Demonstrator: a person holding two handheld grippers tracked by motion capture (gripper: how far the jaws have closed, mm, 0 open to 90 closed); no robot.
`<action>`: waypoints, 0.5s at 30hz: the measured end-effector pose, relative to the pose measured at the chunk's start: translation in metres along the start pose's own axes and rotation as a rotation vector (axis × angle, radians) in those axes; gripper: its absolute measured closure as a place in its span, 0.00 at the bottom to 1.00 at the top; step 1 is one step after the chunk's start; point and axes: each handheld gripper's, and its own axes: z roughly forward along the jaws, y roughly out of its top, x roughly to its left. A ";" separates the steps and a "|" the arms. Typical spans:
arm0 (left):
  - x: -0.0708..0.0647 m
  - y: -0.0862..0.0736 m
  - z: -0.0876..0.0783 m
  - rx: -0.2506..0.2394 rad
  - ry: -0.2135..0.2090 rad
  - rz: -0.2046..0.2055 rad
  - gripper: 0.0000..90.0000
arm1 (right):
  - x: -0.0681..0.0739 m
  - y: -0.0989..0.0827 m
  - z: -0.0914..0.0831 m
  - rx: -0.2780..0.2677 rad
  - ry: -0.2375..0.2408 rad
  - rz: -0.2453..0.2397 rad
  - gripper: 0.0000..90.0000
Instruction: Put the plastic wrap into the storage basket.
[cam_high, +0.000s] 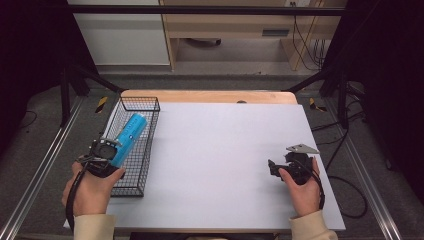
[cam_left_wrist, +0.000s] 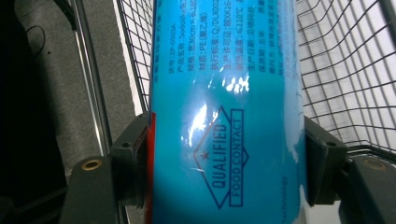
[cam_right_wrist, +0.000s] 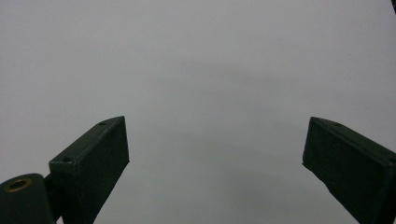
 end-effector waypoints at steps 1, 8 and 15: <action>0.000 0.001 0.001 0.006 0.003 0.000 0.35 | 0.000 0.000 0.000 -0.002 0.001 0.001 0.08; -0.001 0.005 0.014 0.049 -0.001 0.023 0.35 | 0.000 0.000 0.000 -0.003 0.005 -0.001 0.08; -0.001 0.011 0.017 0.104 0.016 0.062 0.35 | 0.001 0.000 0.002 0.005 0.007 -0.009 0.08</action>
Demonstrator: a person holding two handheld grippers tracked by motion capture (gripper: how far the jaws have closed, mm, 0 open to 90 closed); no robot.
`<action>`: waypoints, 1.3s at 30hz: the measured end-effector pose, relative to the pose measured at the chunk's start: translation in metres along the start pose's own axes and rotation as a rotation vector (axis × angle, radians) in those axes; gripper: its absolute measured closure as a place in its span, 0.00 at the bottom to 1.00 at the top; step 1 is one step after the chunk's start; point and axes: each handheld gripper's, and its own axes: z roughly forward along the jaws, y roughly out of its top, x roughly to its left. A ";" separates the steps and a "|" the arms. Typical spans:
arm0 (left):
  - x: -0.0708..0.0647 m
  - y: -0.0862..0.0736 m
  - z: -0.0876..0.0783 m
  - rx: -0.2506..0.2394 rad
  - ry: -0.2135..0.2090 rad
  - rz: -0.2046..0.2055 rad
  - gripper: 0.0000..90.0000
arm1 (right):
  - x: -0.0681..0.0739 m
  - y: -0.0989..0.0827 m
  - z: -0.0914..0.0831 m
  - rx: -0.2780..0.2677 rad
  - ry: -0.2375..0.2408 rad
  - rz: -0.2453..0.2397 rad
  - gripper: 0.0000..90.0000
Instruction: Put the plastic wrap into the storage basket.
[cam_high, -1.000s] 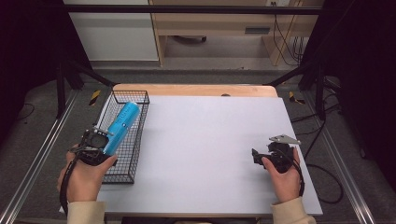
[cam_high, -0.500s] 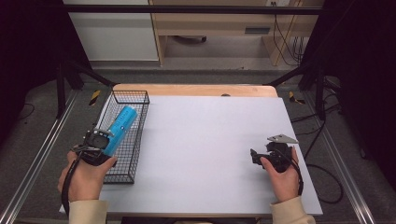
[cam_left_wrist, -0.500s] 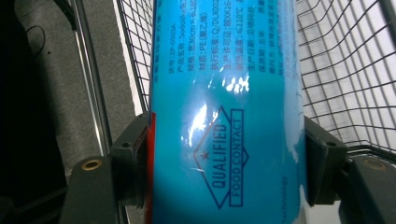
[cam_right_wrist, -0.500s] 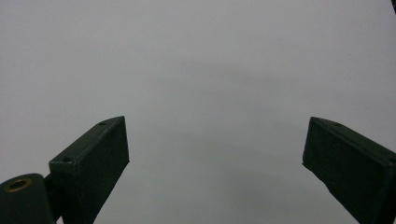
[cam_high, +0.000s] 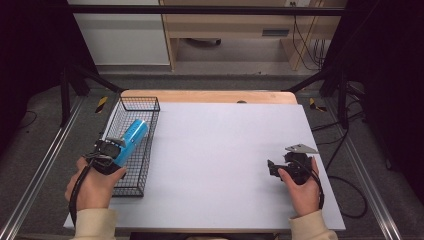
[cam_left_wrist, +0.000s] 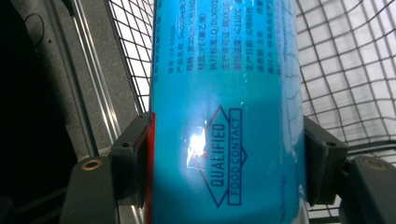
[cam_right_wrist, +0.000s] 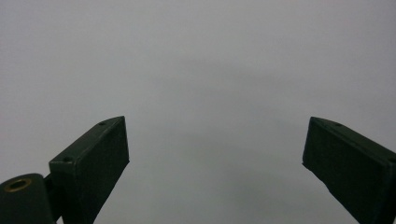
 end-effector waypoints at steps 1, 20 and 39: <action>0.000 0.001 0.001 0.012 0.001 0.011 0.35 | 0.000 0.000 0.000 0.000 0.001 0.002 0.08; -0.005 0.011 0.005 0.074 0.038 0.076 0.35 | 0.001 0.000 0.002 0.001 -0.006 -0.014 0.09; -0.015 -0.008 -0.042 -0.229 0.069 0.042 0.12 | 0.002 0.000 0.000 -0.003 -0.023 -0.029 0.09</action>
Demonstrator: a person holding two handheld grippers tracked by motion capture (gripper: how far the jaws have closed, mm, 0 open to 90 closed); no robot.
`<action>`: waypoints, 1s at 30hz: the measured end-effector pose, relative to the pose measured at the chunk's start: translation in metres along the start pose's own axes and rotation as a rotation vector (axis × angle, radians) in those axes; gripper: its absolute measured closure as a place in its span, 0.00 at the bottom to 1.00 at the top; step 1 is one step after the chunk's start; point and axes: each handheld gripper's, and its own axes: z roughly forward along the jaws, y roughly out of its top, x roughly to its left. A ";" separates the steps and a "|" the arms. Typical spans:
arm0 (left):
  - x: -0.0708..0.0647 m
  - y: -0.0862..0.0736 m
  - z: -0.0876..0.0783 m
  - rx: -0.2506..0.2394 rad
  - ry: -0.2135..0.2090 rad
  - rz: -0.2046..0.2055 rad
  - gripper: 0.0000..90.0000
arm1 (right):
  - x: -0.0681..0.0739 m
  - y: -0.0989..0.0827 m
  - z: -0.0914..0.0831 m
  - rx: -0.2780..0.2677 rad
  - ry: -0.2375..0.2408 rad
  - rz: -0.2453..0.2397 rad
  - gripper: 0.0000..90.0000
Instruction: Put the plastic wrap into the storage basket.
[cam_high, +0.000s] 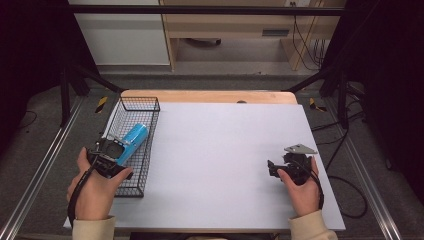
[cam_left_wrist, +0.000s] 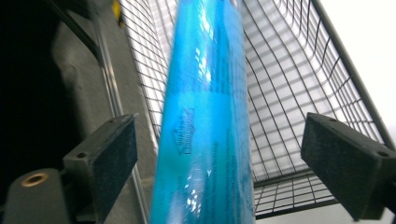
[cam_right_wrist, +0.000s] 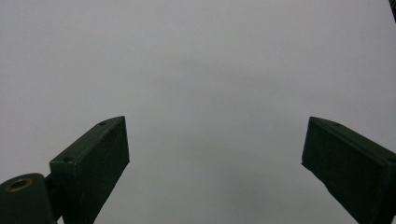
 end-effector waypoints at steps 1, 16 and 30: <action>0.000 0.000 -0.003 -0.032 -0.014 -0.007 0.11 | 0.000 0.000 0.000 -0.004 -0.002 -0.006 0.08; -0.016 0.008 -0.009 -0.246 -0.108 0.047 0.07 | 0.004 0.000 -0.002 -0.008 -0.036 -0.018 0.07; -0.028 0.024 -0.023 -0.456 -0.213 0.103 0.06 | 0.002 0.001 -0.005 -0.028 -0.057 -0.008 0.07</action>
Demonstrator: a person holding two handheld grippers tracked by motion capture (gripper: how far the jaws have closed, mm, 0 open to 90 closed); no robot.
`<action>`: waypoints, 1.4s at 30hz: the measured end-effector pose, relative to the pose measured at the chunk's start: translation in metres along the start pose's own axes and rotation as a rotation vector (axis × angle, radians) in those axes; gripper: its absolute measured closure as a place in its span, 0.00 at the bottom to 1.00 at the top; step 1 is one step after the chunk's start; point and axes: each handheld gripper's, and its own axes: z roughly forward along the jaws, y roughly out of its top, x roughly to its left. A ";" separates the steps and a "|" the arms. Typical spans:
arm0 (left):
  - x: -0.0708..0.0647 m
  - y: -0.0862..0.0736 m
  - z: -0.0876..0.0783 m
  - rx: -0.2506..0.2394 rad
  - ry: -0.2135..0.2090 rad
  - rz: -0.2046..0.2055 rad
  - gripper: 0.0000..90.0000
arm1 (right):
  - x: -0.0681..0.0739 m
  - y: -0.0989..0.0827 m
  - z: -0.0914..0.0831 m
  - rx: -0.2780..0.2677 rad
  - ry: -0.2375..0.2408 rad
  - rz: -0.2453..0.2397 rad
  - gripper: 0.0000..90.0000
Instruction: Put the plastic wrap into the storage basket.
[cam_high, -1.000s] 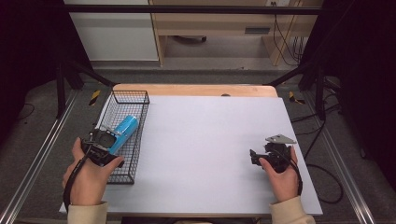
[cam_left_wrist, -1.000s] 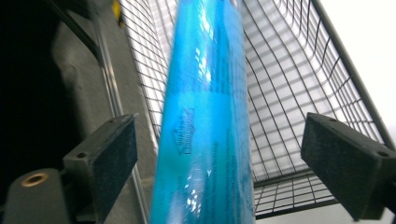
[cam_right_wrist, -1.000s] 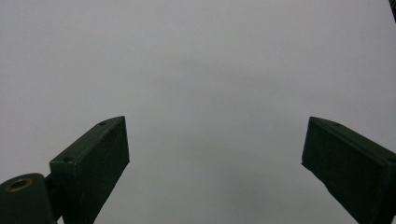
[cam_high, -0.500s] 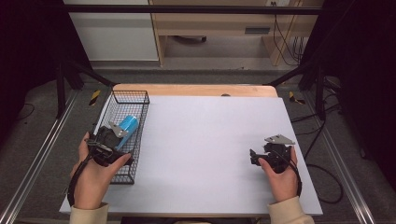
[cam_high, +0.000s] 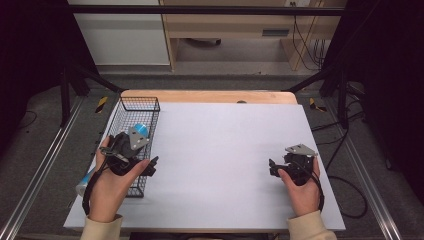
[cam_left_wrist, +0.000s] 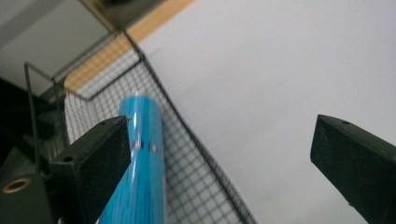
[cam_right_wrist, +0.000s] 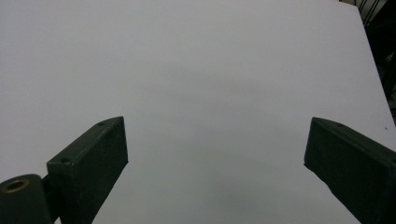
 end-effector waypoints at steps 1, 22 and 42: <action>0.000 0.002 0.002 -0.019 -0.013 -0.005 0.06 | 0.000 0.000 -0.001 -0.006 0.003 0.000 0.07; -0.024 0.024 0.048 -0.244 -0.238 0.063 0.05 | 0.008 -0.002 -0.008 -0.046 0.015 -0.006 0.06; -0.083 0.020 0.097 -0.287 -0.454 0.079 0.04 | 0.002 -0.006 -0.023 -0.075 0.000 -0.039 0.05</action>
